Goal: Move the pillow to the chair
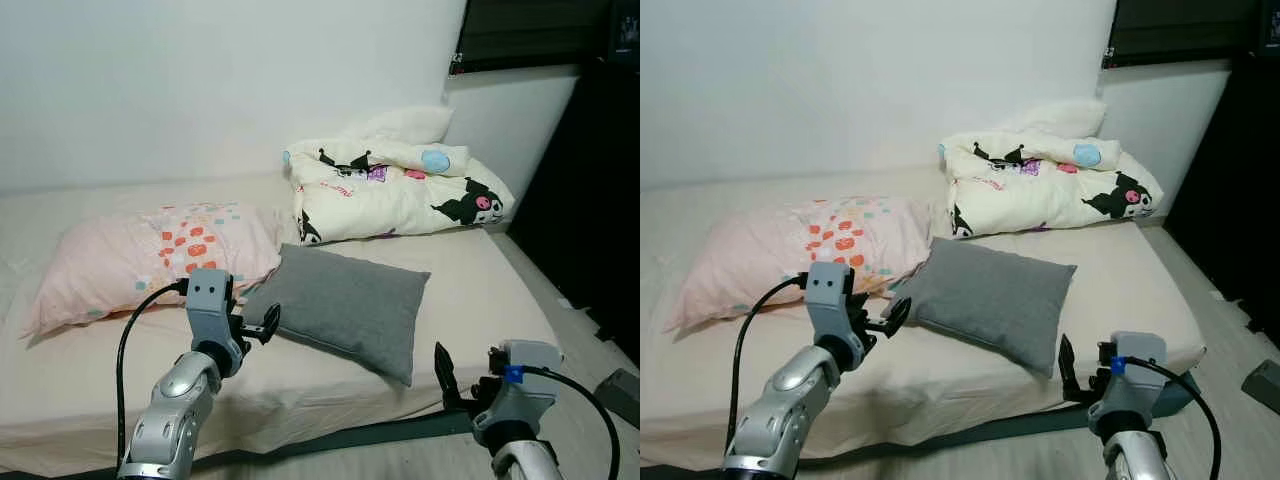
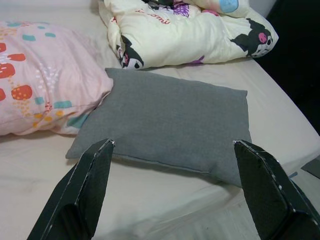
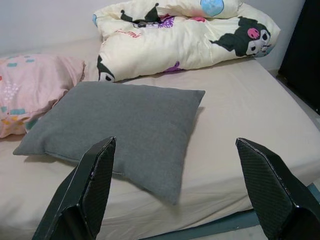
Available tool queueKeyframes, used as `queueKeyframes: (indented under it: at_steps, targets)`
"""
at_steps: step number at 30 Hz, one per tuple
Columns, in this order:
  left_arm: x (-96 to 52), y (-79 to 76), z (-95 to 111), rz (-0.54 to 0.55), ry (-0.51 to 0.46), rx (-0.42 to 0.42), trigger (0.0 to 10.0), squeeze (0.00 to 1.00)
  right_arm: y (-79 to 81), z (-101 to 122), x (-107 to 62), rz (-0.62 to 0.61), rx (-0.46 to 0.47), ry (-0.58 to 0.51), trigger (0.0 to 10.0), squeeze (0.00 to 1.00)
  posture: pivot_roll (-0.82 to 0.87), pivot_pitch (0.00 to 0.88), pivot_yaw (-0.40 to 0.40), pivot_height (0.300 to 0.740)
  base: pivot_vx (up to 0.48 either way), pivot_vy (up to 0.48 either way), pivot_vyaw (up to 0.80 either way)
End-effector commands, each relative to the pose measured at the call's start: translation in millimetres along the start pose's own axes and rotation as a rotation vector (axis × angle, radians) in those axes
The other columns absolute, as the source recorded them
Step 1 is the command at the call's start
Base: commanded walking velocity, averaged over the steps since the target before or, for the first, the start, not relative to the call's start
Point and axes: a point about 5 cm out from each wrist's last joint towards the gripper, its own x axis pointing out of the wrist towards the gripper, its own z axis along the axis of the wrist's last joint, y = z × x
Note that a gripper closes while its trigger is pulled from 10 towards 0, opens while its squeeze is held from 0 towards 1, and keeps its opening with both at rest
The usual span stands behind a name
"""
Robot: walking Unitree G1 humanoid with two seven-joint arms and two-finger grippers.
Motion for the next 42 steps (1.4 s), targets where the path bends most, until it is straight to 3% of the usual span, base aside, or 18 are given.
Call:
queueKeyframes:
  at_steps: [1, 25, 42]
  targets:
    - [0.4, 1.1, 0, 0.004, 0.009, -0.002, 10.0, 0.00, 0.4, 1, -0.1, 0.003, 0.002, 0.003, 10.0, 0.00, -0.07, 0.064, 0.040, 0.740, 0.000, 0.000, 0.00]
    - [-2.4, 2.6, -4, -0.002, 0.022, 0.000, 10.0, 0.00, 2.0, -3, -2.8, 0.004, 0.014, 0.012, 10.0, 0.00, -0.07, 0.056, 0.040, 0.740, 0.000, 0.000, 0.00]
    - [8.8, 2.3, -2, 0.025, -0.003, 0.023, 10.0, 0.00, -1.3, -2, 8.4, 0.010, -0.027, 0.007, 10.0, 0.00, -0.08, 0.000, 0.023, 0.740, 0.000, 0.000, 0.00]
